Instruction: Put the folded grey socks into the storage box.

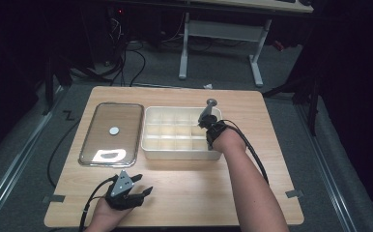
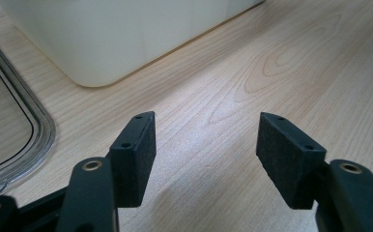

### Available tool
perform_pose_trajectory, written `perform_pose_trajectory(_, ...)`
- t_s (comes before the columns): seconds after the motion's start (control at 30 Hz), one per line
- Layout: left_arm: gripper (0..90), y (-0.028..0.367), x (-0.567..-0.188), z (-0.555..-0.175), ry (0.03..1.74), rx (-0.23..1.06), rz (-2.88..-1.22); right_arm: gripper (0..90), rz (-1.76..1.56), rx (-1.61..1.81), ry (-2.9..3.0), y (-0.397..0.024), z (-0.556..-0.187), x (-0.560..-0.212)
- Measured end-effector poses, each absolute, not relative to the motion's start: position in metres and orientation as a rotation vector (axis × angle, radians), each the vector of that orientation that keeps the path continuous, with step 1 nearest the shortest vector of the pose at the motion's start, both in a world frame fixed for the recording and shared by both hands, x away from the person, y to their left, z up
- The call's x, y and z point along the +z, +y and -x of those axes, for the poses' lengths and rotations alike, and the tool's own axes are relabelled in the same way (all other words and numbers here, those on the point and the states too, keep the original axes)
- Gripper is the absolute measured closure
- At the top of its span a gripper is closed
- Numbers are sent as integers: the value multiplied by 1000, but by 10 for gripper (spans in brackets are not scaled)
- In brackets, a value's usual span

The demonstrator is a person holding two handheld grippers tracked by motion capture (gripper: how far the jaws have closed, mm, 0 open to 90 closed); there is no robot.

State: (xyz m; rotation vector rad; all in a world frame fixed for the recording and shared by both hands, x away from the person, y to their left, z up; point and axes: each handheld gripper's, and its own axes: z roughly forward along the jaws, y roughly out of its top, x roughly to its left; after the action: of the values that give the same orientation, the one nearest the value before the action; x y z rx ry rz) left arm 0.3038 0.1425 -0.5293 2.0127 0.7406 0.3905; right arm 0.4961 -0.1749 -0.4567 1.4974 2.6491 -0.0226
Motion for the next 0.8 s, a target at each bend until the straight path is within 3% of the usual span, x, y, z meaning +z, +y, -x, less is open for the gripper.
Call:
perform_pose_trajectory(0.47,399,142,-527,-303,737,393,-2010,893,-1517,-4,2647,-177,-496,-461)
perform_pose_trajectory(0.53,399,141,-526,-303,735,389,-2012,837,-1523,21,2622,-179,-491,-452)
perform_pose_trajectory(0.8,397,141,-525,-303,730,387,-2020,779,-1450,302,2549,-193,-468,-412)
